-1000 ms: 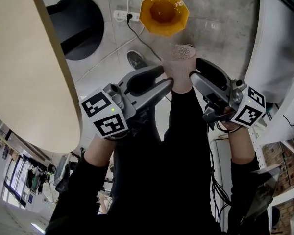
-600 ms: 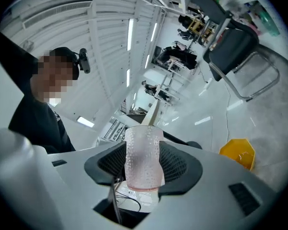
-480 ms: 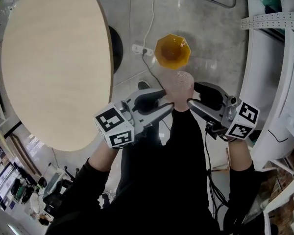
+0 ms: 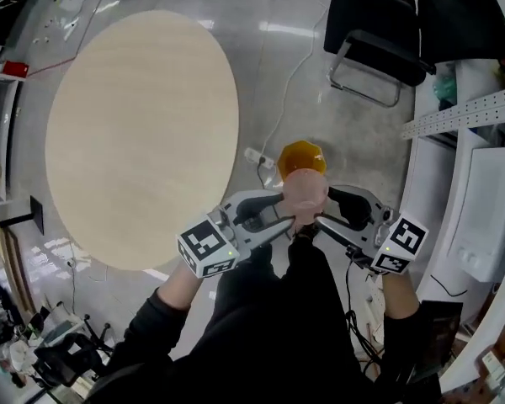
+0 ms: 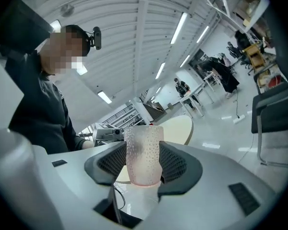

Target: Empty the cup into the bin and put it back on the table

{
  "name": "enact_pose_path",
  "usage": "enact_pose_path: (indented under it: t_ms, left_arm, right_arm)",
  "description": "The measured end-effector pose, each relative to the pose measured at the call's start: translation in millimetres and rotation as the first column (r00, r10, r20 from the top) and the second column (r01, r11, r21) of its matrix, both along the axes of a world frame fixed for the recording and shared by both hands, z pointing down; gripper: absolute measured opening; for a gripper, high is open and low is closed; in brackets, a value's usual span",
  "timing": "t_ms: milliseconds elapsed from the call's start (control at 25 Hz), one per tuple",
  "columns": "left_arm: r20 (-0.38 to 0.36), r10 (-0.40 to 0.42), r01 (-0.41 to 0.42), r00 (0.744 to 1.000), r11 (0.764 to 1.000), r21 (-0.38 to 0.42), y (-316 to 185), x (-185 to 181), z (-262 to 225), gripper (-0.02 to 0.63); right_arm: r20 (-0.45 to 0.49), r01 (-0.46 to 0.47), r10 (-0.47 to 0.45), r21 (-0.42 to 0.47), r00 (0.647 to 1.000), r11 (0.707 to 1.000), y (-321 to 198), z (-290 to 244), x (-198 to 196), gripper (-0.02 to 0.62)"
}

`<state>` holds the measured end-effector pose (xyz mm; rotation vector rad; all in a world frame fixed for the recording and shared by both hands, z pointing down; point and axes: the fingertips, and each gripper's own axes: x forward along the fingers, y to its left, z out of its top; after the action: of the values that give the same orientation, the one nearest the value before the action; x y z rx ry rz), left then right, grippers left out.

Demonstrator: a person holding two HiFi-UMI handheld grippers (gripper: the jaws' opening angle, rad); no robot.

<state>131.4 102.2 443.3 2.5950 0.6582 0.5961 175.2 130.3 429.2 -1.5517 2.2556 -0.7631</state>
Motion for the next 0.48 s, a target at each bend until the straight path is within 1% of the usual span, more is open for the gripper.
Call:
enact_pose_path:
  t_ms: [120,200,320,400,480]
  left_arm:
    - [-0.055,-0.006,0.011,0.998,0.996,0.088,-3.9,-0.9,-29.2,0.183]
    - [-0.084,-0.017,0.029,0.996,0.989,0.147,-4.7,-2.8,-42.5,0.184]
    - [-0.120,-0.040,0.067,0.992,0.972,0.226,-2.4,-11.7,-60.2,0.184]
    - [-0.139,-0.065,0.101,0.988,0.957,0.272,-0.1,-16.6,-70.8,0.183]
    - [-0.154,-0.085,0.131,0.984,0.937,0.322,2.1,-20.0,-77.6,0.183]
  right_arm:
    - [-0.118,0.040,-0.035,0.043,0.992,0.998,-5.7,-33.4,-2.5,0.221]
    - [-0.212,0.070,-0.055,0.063,0.976,0.996,-8.4,-50.9,-6.4,0.221]
    - [-0.352,0.121,-0.085,0.081,0.932,0.989,-8.2,-73.1,-19.1,0.221]
    - [-0.415,0.143,-0.089,0.102,0.906,0.984,-8.4,-89.0,-26.4,0.221]
    - [-0.478,0.176,-0.101,0.113,0.872,0.978,-6.7,-97.6,-31.8,0.221]
